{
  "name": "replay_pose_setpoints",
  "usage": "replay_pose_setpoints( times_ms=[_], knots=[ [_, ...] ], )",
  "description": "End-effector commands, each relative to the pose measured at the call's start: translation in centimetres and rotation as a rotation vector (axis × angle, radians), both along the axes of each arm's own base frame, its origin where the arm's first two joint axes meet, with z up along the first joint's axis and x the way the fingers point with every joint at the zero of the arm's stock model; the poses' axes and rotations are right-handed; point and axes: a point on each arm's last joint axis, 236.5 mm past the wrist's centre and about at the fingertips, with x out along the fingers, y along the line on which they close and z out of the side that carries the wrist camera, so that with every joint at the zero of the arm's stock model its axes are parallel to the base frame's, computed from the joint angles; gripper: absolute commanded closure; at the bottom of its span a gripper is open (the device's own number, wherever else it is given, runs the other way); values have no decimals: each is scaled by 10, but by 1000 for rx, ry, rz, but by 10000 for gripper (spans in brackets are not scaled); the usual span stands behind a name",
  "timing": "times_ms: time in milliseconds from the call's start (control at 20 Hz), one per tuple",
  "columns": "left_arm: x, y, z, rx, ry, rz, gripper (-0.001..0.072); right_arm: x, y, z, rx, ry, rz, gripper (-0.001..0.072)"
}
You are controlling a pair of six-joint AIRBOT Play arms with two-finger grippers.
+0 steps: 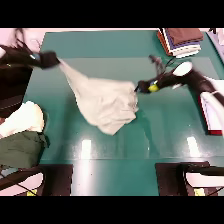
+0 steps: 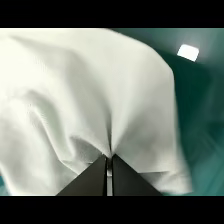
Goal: Fold the shirts.
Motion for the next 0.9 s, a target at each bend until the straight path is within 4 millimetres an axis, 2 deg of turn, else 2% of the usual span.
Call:
replay_pose_setpoints(
  times_ms=[0,50,100,150,200,300,400,450,500,550,650,750,850],
  knots=[
    [-45,7,161,9,-382,25,683,3,-40,134,-28,-299,-33,697],
    [-70,8,206,4,-490,26,683,-7,-50,178,-32,-389,-40,696],
    [-100,8,248,1,-595,27,683,-19,-57,212,-44,-460,-49,697],
    [-130,9,283,-1,-689,27,683,-35,-65,244,-63,-523,-59,697],
    [-157,9,308,6,-766,25,683,-50,-72,268,-86,-575,-73,697],
    [-202,10,346,11,-888,25,683,-77,-88,306,-136,-662,-125,697],
    [-229,11,374,11,-977,27,683,-99,-98,331,-157,-713,-166,697],
    [-235,13,384,10,-1018,35,684,-109,-100,340,-158,-729,-180,697],
    [-236,14,390,10,-1042,43,684,-115,-101,345,-153,-736,-191,697],
    [-229,15,388,9,-1034,47,684,-118,-101,348,-150,-736,-190,698],
    [-195,14,366,16,-957,42,684,-112,-101,342,-151,-703,-190,697],
    [-142,12,325,27,-824,33,684,-93,-99,325,-150,-633,-188,698],
    [-83,9,270,45,-660,15,683,-65,-93,294,-162,-542,-163,698]
  ],
)
